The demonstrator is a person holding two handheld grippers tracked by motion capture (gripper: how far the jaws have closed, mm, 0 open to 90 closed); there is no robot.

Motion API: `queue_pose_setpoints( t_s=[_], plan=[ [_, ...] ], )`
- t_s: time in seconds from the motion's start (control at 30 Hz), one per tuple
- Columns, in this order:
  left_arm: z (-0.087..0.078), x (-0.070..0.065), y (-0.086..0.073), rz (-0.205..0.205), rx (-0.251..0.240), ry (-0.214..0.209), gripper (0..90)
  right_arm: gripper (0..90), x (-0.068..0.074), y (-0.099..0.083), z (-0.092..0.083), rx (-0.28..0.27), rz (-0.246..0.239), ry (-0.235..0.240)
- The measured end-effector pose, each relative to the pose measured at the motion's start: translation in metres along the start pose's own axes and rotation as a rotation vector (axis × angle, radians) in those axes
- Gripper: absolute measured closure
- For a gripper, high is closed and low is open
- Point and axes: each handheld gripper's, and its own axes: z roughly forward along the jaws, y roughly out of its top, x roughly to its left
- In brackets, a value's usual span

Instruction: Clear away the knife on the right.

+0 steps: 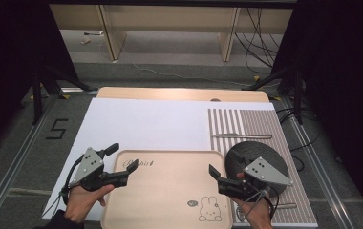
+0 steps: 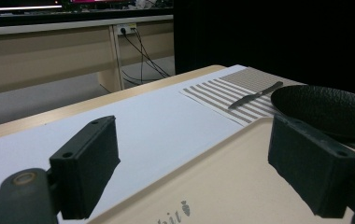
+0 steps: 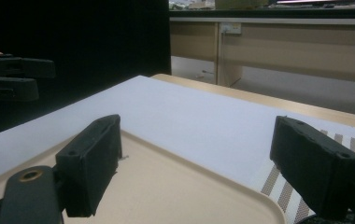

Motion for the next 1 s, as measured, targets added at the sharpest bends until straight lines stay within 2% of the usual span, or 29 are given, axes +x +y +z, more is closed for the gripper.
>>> queue_pose_setpoints(
  t_s=[0.43,0.5,0.57,0.8,0.9,0.97,1.0],
  plan=[
    [0.0,0.0,0.0,0.004,0.003,-0.001,15.9,17.7,-0.004,0.003,0.001,0.007,0.003,0.013],
    [-0.001,0.0,0.0,0.0,0.0,0.001,15.9,17.7,-0.008,0.004,0.002,0.028,0.036,0.052],
    [-0.001,0.001,-0.001,0.001,0.001,0.003,15.9,17.7,-0.011,0.005,0.005,0.057,0.042,0.066],
    [-0.001,0.001,-0.001,0.002,0.002,0.003,15.9,17.8,-0.021,0.017,0.008,0.119,0.016,0.079],
    [0.0,0.002,-0.001,0.002,0.004,0.008,15.9,18.1,-0.037,0.027,0.011,0.192,0.009,0.096],
    [0.0,0.003,-0.002,0.008,0.008,0.005,16.0,18.2,-0.047,0.03,0.014,0.241,-0.011,0.09],
    [0.0,0.003,-0.002,0.008,0.008,0.005,16.0,18.2,-0.047,0.03,0.014,0.241,-0.011,0.09]
  ],
)
